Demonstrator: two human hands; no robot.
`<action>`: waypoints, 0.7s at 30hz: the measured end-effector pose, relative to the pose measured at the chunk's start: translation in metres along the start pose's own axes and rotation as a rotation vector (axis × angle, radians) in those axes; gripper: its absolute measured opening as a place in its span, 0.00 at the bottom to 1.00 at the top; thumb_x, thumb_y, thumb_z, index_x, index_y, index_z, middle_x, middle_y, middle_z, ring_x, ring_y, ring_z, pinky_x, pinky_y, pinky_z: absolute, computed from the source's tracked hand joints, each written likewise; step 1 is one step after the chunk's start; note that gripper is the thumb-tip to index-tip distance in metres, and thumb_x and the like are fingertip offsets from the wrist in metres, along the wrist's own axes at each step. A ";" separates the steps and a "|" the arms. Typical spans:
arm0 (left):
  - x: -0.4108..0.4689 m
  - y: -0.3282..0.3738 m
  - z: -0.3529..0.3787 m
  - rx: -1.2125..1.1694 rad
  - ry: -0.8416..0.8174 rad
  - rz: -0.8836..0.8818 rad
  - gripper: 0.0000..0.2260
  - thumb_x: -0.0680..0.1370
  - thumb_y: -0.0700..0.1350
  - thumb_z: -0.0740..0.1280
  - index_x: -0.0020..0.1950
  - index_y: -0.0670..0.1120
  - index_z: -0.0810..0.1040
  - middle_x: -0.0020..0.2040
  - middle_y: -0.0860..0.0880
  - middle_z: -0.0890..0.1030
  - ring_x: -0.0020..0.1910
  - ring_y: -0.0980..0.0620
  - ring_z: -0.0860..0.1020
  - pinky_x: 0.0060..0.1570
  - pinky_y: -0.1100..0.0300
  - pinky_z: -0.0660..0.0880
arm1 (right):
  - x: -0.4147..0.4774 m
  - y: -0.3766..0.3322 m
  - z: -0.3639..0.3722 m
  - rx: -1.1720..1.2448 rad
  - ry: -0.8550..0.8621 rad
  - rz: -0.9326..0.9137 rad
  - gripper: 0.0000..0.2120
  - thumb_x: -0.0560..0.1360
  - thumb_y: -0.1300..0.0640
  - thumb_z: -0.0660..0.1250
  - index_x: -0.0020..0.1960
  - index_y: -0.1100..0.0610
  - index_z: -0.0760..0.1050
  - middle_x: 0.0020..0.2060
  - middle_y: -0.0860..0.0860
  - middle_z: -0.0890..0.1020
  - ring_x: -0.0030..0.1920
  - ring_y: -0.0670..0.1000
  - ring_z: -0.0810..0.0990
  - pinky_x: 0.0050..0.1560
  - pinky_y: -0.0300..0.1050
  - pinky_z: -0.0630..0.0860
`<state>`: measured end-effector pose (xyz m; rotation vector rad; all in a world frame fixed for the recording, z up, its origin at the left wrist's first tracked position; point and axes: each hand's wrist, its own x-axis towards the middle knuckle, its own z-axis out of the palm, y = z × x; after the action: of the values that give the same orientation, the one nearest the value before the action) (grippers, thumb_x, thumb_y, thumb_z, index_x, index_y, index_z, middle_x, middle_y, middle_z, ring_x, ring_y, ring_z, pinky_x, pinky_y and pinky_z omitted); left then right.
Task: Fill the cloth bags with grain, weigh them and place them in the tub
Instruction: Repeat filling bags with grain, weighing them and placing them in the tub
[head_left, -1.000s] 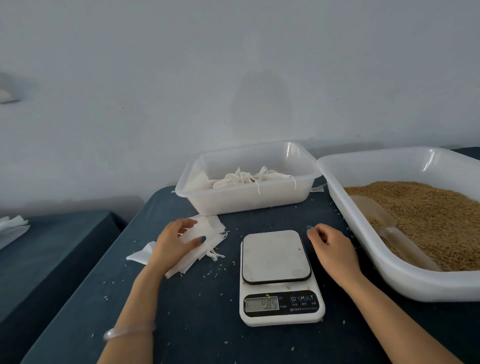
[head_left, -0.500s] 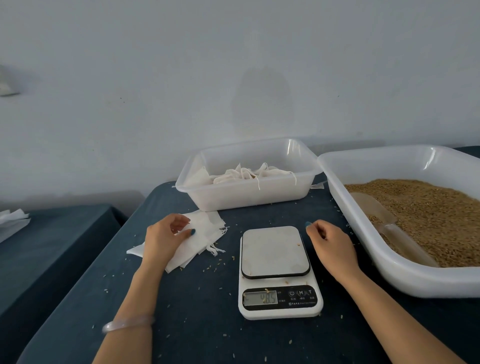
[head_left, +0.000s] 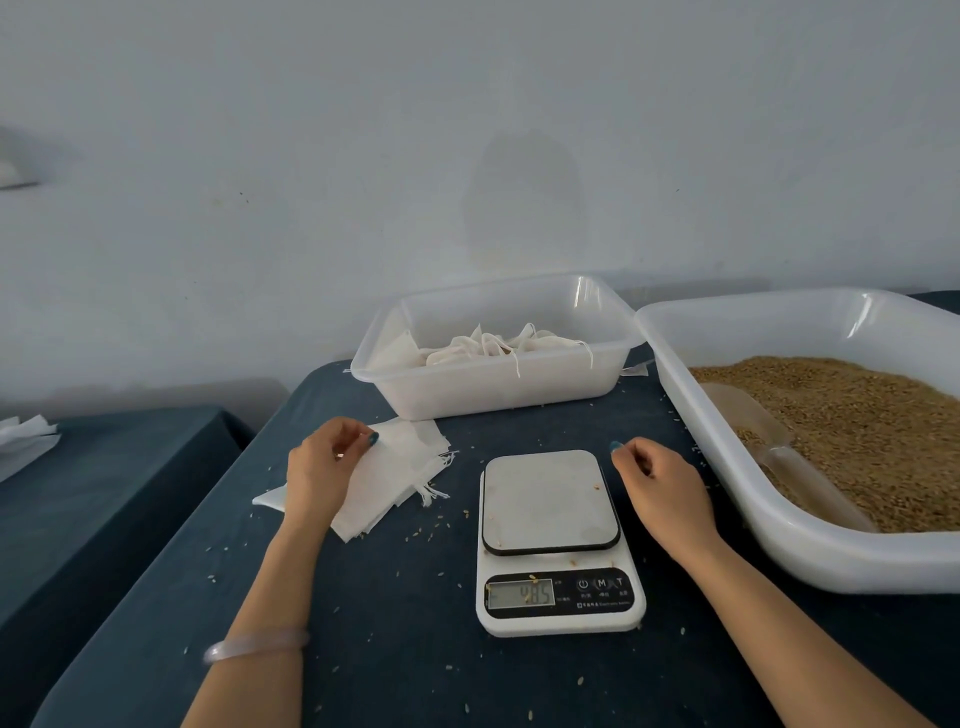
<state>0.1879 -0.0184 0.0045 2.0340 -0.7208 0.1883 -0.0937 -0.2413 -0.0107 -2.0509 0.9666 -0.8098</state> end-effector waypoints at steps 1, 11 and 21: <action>0.001 0.001 0.000 -0.018 0.014 -0.036 0.04 0.79 0.46 0.69 0.45 0.54 0.79 0.43 0.59 0.82 0.45 0.63 0.77 0.41 0.66 0.70 | 0.000 0.000 0.000 0.001 -0.001 0.000 0.15 0.80 0.50 0.62 0.35 0.51 0.71 0.26 0.47 0.72 0.27 0.44 0.70 0.30 0.39 0.62; 0.004 0.003 0.002 -0.144 0.165 -0.147 0.02 0.82 0.46 0.64 0.53 0.51 0.75 0.45 0.55 0.79 0.37 0.57 0.75 0.34 0.64 0.68 | 0.000 0.001 0.001 -0.005 0.004 -0.010 0.15 0.80 0.47 0.61 0.36 0.50 0.71 0.27 0.47 0.73 0.28 0.44 0.71 0.30 0.38 0.62; -0.004 0.047 0.020 -0.341 -0.033 0.034 0.05 0.77 0.44 0.72 0.44 0.51 0.77 0.37 0.58 0.80 0.34 0.63 0.76 0.38 0.72 0.70 | 0.000 0.002 -0.001 0.063 0.039 -0.091 0.13 0.80 0.47 0.62 0.39 0.50 0.73 0.30 0.47 0.76 0.30 0.44 0.73 0.32 0.38 0.64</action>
<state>0.1549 -0.0514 0.0264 1.7037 -0.7534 0.0466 -0.0948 -0.2428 -0.0118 -2.0432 0.8628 -0.9199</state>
